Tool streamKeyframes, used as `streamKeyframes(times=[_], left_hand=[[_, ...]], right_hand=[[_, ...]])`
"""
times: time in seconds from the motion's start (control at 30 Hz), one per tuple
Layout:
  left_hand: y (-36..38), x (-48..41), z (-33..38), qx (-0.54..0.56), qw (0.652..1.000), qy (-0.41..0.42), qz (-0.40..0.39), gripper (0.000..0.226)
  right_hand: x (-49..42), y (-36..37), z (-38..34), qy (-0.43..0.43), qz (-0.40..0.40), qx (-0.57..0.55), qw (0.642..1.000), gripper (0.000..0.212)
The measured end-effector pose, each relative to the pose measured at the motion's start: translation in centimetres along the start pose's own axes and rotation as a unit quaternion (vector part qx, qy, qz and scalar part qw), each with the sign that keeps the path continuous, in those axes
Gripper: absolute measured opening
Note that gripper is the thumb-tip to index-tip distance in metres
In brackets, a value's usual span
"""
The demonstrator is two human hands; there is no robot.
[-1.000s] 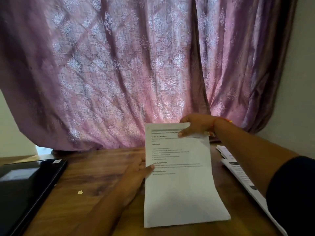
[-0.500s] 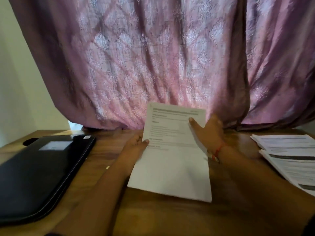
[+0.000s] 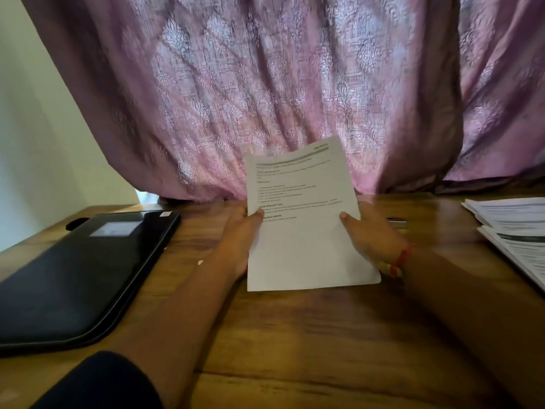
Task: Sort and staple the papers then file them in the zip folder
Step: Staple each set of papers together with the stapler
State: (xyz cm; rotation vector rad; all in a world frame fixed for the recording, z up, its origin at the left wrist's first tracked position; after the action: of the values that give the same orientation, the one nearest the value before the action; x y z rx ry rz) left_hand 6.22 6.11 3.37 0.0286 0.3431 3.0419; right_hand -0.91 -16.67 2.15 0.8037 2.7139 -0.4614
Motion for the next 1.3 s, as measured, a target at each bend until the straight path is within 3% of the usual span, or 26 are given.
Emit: streamKeyframes(times=[0.13,0.27,0.4,0.63,0.83,1.0,1.1,1.3], left_hand=[[0.0,0.4,0.7,0.005,0.992,-0.020,-0.122,0.032],[-0.3,0.1,0.2,0.008,0.994,-0.009,-0.107,0.037],[-0.4,-0.5,0.9,0.032,0.994,0.063,-0.078,0.035],[-1.3,-0.5,1.8,0.029,0.992,0.110,-0.058,0.026],[-2.3,-0.7,0.1,0.031,0.995,0.068,-0.059,0.051],[-2.4,-1.0,0.3,0.032,0.995,0.077,-0.054,0.033],[-2.5,-1.0,-0.1,0.003,0.996,0.072,-0.050,0.030],[-3.2,-1.3,-0.4,-0.021,0.995,0.058,-0.073,0.036]], right_hand=[[-0.5,-0.3,-0.5,-0.025,0.068,-0.035,0.997,0.034],[-0.4,0.1,-1.5,-0.070,0.116,-0.059,0.989,0.027],[-0.4,0.6,-2.5,-0.077,0.092,-0.098,0.988,0.023],[0.1,1.2,-2.7,-0.120,0.060,-0.113,0.985,0.024],[0.4,1.7,-0.3,-0.071,-0.003,-0.036,0.997,0.024],[-0.1,1.5,-0.8,-0.091,-0.002,-0.036,0.995,0.022],[0.2,1.5,-0.3,-0.065,-0.031,0.039,0.997,0.029],[-0.1,1.4,0.0,-0.073,-0.034,0.067,0.994,0.029]])
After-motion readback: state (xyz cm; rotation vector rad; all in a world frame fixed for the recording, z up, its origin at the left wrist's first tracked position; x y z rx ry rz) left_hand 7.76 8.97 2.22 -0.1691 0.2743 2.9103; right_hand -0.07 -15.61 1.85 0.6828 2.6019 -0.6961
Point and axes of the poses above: each hand's wrist, its own x-axis away from the middle knuckle, its own y-axis out of the palm, z = x × y, the point moved 1 cm from there along -x, towards the middle knuckle, and after that the axes turned 11 degrees about z, right-handed, at the moved point
